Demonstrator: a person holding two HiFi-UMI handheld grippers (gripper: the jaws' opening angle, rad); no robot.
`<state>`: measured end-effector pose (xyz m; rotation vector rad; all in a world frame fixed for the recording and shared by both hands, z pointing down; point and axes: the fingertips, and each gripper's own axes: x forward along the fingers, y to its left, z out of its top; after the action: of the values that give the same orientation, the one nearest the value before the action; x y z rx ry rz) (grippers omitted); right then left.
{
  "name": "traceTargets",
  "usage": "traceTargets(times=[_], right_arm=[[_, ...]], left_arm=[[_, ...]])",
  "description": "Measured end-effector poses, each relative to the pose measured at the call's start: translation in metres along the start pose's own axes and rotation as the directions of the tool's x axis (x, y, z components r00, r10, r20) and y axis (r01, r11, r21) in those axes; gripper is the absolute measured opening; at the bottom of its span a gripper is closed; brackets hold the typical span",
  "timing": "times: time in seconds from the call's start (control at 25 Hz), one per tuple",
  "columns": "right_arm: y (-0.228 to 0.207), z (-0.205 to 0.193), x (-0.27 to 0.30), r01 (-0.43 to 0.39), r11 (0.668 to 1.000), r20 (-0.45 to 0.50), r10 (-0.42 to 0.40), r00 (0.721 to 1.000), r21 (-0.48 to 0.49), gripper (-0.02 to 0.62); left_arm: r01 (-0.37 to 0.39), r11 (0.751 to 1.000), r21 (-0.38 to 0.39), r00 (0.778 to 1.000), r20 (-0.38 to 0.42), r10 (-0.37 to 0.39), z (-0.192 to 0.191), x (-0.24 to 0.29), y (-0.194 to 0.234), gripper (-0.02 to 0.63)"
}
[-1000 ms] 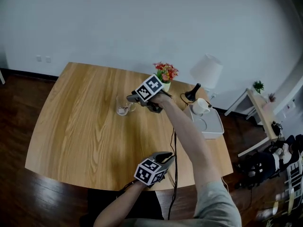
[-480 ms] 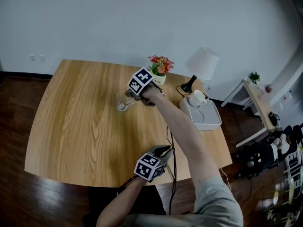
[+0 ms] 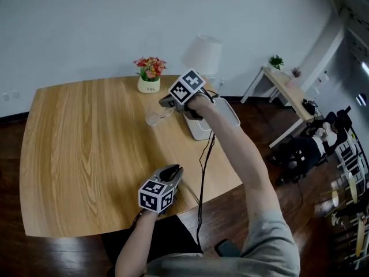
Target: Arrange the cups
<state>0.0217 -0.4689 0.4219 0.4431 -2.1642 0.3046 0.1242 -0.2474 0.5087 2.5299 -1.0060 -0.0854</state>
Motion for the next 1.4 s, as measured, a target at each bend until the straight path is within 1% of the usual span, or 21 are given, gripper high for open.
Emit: traceTargets(times=[0.16, 0.36, 0.44, 0.6, 0.72, 0.92, 1.12, 1.24, 1.32, 1.4], right_arm=[[-0.046, -0.054, -0.071, 0.104, 0.992, -0.011, -0.103, 0.995, 0.078, 0.032], [-0.093, -0.112, -0.127, 0.205, 0.962, -0.044, -0.201, 0.979, 0.180, 0.032], [-0.108, -0.131, -0.139, 0.232, 0.949, -0.063, -0.224, 0.973, 0.215, 0.032], [-0.128, -0.159, -0.146, 0.254, 0.927, -0.097, -0.236, 0.967, 0.278, 0.032], [-0.139, -0.171, -0.146, 0.256, 0.914, -0.112, -0.232, 0.966, 0.315, 0.032], [-0.153, -0.184, -0.142, 0.259, 0.900, -0.142, -0.223, 0.965, 0.351, 0.032], [-0.158, -0.184, -0.133, 0.221, 0.894, -0.112, -0.192, 0.975, 0.390, 0.033], [-0.159, -0.183, -0.131, 0.251, 0.900, -0.122, -0.221, 0.968, 0.358, 0.038], [-0.160, -0.183, -0.131, 0.295, 0.906, -0.144, -0.263, 0.954, 0.304, 0.055], [-0.161, -0.184, -0.130, 0.333, 0.907, -0.161, -0.300, 0.940, 0.258, 0.056]], left_arm=[[0.011, 1.000, 0.002, 1.000, -0.004, -0.011, -0.001, 0.001, -0.003, 0.043], [0.014, 1.000, 0.012, 1.000, -0.011, -0.014, -0.002, 0.000, -0.002, 0.043], [0.012, 1.000, 0.023, 1.000, -0.014, -0.012, -0.003, 0.002, -0.002, 0.043], [0.010, 1.000, 0.030, 1.000, -0.017, -0.009, -0.004, 0.002, -0.004, 0.043], [0.014, 1.000, 0.028, 1.000, -0.016, -0.013, -0.004, 0.003, -0.005, 0.043], [0.012, 1.000, 0.026, 1.000, -0.015, -0.011, -0.004, 0.003, -0.004, 0.043], [0.012, 1.000, 0.026, 1.000, -0.013, -0.012, -0.003, 0.003, -0.003, 0.043], [0.013, 1.000, 0.027, 1.000, -0.013, -0.012, -0.003, 0.003, -0.004, 0.043], [0.013, 1.000, 0.029, 1.000, -0.013, -0.013, -0.003, 0.003, -0.005, 0.043], [0.014, 0.999, 0.030, 1.000, -0.014, -0.013, -0.003, 0.002, -0.004, 0.043]])
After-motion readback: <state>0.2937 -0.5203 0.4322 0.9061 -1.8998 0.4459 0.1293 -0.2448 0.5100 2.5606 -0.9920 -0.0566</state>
